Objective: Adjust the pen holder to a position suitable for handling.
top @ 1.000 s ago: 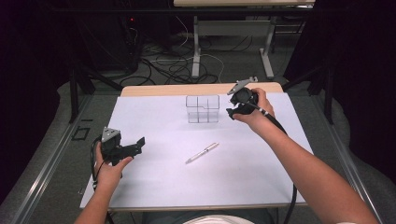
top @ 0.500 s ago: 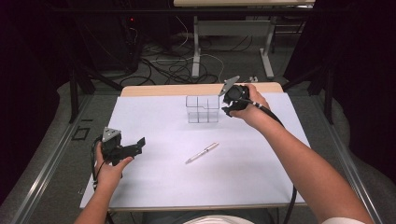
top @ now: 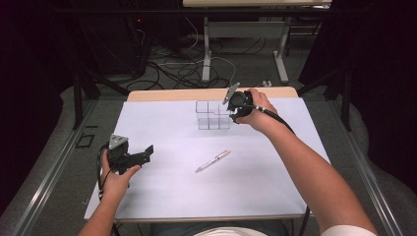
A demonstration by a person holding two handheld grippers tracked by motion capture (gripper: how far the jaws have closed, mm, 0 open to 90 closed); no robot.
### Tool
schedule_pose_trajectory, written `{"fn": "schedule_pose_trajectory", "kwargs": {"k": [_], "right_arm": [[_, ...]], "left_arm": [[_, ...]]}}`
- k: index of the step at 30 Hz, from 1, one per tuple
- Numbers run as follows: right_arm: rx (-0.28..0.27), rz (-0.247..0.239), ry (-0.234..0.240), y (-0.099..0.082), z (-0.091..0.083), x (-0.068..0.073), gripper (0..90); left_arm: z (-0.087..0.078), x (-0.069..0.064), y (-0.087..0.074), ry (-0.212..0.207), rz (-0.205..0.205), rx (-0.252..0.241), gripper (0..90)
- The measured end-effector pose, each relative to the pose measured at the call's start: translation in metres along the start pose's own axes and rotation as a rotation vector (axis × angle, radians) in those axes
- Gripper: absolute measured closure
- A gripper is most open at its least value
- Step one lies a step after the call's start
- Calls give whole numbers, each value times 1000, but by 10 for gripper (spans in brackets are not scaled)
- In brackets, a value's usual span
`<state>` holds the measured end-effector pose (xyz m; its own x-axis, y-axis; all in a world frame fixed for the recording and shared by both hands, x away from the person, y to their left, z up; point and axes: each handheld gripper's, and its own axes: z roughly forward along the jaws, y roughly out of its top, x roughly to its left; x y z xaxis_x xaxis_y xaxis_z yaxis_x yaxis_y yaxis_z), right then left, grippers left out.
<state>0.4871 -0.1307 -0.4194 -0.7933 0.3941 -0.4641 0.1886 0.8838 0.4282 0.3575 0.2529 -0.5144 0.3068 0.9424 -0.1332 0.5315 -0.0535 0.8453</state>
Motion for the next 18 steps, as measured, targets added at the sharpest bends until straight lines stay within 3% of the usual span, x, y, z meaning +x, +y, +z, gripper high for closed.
{"fn": "schedule_pose_trajectory", "kwargs": {"k": [5,10,18], "right_arm": [[2,17,11,4,9,4,448],[-19,-18,11,9,15,6,492],[-45,-37,30,16,24,8,528]], "left_arm": [[0,0,0,-2,3,3,3],[1,1,-1,-3,4,5,3],[1,1,-1,-3,2,7,3]]}}
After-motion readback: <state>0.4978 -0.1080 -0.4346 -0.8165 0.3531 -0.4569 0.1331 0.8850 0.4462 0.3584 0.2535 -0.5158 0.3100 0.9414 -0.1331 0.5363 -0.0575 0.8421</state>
